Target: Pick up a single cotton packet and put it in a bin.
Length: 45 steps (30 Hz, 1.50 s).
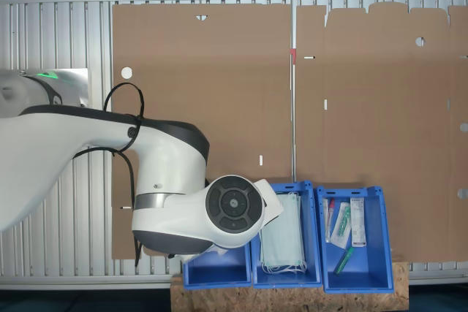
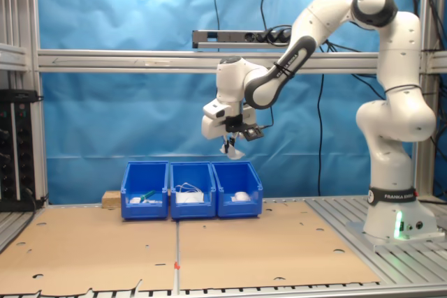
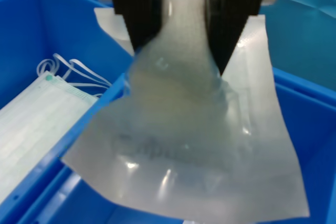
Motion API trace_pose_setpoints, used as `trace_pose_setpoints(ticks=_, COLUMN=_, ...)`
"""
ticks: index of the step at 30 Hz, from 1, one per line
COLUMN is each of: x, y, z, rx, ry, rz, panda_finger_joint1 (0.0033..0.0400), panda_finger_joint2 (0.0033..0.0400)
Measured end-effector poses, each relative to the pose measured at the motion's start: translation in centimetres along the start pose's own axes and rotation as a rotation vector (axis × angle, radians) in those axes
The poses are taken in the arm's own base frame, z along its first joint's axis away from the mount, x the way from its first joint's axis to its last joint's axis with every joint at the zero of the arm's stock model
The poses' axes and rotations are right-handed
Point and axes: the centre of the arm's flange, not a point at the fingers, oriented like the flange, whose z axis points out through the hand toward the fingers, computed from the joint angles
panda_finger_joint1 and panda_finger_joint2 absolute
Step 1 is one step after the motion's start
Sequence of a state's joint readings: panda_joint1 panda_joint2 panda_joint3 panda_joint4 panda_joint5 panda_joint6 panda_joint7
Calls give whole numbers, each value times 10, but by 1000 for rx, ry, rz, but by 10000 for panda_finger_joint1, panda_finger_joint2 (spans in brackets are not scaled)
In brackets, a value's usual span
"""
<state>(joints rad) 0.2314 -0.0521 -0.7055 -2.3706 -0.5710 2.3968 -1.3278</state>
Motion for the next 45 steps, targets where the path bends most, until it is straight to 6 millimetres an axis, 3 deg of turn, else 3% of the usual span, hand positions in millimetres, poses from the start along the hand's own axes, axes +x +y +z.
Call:
trace_pose_setpoints(ticks=11, x=-16, y=-4, z=24, rx=-8, ry=-8, rz=29, panda_finger_joint1=57, panda_finger_joint2=57)
trace_pose_setpoints(ticks=45, x=-24, y=-6, z=32, rx=-31, ry=-6, rz=-11, panda_finger_joint1=58, panda_finger_joint2=58)
